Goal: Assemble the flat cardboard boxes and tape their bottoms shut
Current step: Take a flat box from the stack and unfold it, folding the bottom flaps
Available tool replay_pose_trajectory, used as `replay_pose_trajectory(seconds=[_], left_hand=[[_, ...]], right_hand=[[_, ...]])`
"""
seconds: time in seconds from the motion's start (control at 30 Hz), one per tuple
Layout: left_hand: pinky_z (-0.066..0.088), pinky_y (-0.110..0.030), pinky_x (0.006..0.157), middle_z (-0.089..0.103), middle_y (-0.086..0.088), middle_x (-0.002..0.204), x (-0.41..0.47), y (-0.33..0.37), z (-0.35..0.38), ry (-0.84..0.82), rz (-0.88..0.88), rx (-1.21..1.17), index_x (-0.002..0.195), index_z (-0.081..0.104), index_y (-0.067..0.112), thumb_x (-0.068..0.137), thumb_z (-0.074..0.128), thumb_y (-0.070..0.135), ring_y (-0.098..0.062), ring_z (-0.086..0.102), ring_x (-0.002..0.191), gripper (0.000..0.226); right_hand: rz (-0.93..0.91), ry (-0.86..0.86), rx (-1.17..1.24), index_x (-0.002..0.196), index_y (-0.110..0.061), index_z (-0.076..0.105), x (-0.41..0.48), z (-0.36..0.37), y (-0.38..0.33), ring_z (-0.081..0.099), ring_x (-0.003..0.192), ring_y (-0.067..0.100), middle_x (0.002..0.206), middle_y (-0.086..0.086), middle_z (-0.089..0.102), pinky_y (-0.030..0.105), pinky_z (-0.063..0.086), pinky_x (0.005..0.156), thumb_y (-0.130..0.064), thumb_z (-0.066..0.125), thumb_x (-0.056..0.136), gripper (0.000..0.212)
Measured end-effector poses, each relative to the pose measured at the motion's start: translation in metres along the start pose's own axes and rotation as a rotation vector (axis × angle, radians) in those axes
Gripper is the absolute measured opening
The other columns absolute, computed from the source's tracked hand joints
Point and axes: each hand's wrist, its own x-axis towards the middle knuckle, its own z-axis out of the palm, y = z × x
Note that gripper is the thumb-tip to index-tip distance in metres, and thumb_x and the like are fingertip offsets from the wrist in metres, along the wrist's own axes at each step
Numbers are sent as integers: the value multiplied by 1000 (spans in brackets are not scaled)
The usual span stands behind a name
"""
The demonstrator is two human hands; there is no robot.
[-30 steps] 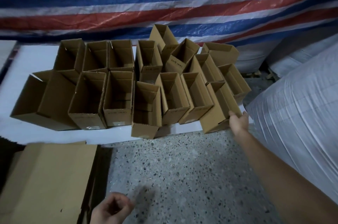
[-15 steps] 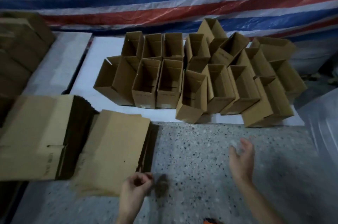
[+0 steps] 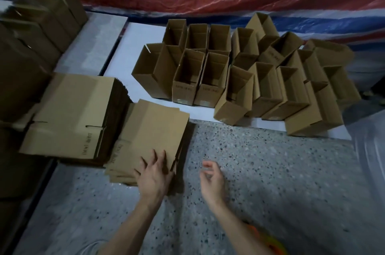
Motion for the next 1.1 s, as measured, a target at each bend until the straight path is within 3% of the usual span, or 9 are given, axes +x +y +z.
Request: replay_pose_trajectory(seconds=[0.13,0.23,0.37,0.53,0.67,0.73,0.8,0.97,1.1], left_hand=[[26,-67,113,22,4,165,-3,-1,-12,-54,6,-3,153,32,37,89,62,49,-44,21,148,72],[39,-60,104,46,3,146,-12,1,-30,-24,33,-54,143,45,33,85,63,41,-39,40,133,61],[55,-45,81,66,3,95,-38,9,-65,190,62,-236,128,59,30,87,62,33,-29,65,93,42],[59,-40,65,76,-4,87,-80,-6,-126,480,187,-381,127,68,24,93,59,21,-23,67,66,36],[59,-36,57,76,6,85,-115,-33,-149,452,322,-474,117,75,23,89,59,20,-11,67,62,32],[57,-22,59,68,19,87,-123,-44,-139,279,413,-455,120,72,25,92,62,16,0,65,70,31],[45,-11,69,59,22,94,-124,-54,-117,154,464,-355,124,69,30,94,63,18,7,58,82,32],[42,-33,96,60,27,102,-131,-65,-49,-25,506,-188,115,71,37,86,49,35,9,46,95,37],[40,-39,97,63,10,114,-144,-78,-14,152,412,-246,100,75,31,79,51,37,-18,51,114,31]], right_hand=[[11,7,15,111,-21,58,-8,-4,-7,61,100,8,116,-2,62,7,46,72,-4,58,97,22],[32,-4,32,113,-22,58,-10,-8,-18,63,101,12,116,-4,62,16,47,74,-7,57,98,21],[-26,29,57,112,-23,57,-15,-13,-38,63,96,14,117,1,64,21,46,73,-10,56,100,19],[-190,53,154,122,-32,54,-29,-32,-62,60,107,5,128,-7,59,11,46,75,-18,60,99,27],[-367,41,151,142,-49,40,-53,-59,-73,42,132,1,150,-20,38,14,46,92,-46,69,89,61],[-399,67,-3,149,-58,19,-64,-72,-68,22,144,2,156,-29,19,32,32,111,-53,75,81,88],[-405,87,-222,151,-58,12,-77,-79,-51,12,145,2,160,-24,10,37,19,113,-46,82,78,102],[-234,-62,-448,124,-39,57,-121,-70,25,52,117,10,123,-14,35,10,46,92,-41,79,83,46],[-232,28,-536,108,-27,58,-142,-52,54,54,104,14,118,-7,33,29,55,87,-56,72,83,41]])
